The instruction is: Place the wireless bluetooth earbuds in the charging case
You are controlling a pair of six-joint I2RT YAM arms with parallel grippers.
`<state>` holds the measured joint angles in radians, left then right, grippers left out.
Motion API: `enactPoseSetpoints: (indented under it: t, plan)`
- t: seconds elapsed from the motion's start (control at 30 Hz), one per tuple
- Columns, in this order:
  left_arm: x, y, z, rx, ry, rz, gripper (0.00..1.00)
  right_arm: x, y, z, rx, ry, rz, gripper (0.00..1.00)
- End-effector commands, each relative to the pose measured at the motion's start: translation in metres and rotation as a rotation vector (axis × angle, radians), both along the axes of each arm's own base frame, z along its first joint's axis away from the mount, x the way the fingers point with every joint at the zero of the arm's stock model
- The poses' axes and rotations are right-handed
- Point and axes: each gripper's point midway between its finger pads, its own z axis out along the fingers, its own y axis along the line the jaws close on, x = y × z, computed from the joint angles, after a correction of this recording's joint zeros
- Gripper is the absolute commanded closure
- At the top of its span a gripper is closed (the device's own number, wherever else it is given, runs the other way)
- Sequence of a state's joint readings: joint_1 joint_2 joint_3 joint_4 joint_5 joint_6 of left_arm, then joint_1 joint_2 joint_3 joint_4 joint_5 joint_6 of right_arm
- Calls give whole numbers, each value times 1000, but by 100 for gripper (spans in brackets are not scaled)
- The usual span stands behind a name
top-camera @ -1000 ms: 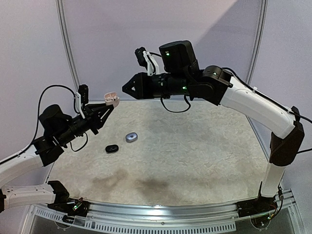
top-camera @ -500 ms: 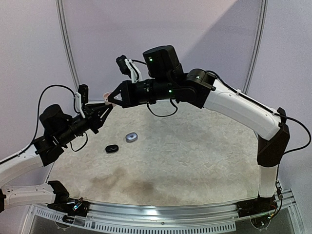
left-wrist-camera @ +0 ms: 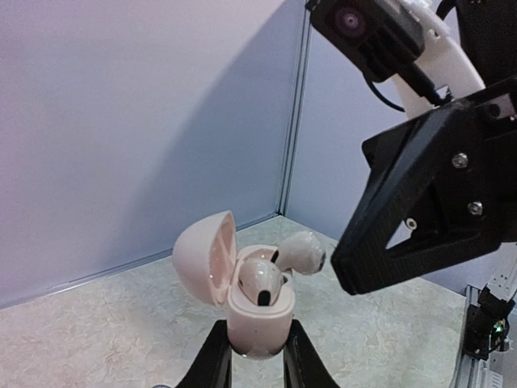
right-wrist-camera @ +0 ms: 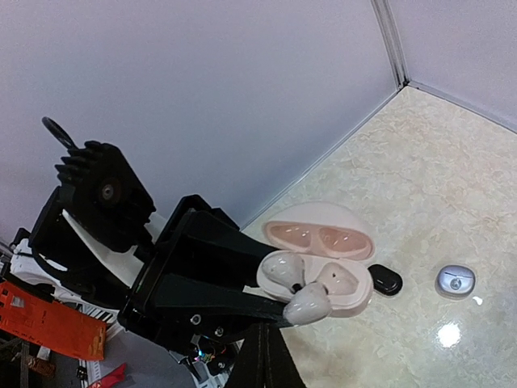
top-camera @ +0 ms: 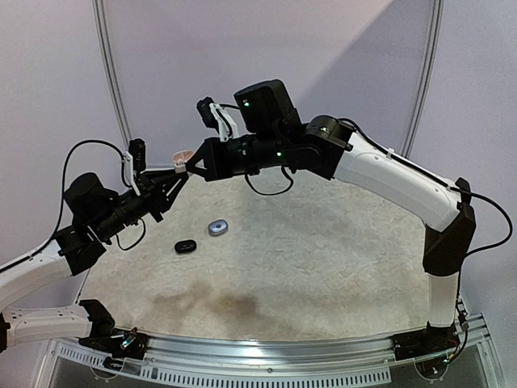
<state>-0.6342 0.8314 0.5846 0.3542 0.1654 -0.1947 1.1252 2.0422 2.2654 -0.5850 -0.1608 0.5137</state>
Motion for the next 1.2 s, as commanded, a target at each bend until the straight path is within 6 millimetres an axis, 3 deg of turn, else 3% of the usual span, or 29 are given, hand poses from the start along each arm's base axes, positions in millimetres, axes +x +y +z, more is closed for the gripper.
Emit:
enactPoseSetpoints:
  t: [0.0,0.67,1.0,1.17]
  plan:
    - [-8,-6,12,-12,-47,-43,100,17,-5,-10,-34,5,-58,100]
    - [-25,-18,15,-6,-93,-155,100,39,-28,-6,-59,3,-149,100]
    - [-28,-21,14,4,-101,-169,100,36,-27,-4,-55,6,-129,100]
    - [-29,-21,8,23,-94,-179,100,41,-48,-4,-118,-22,-188,100]
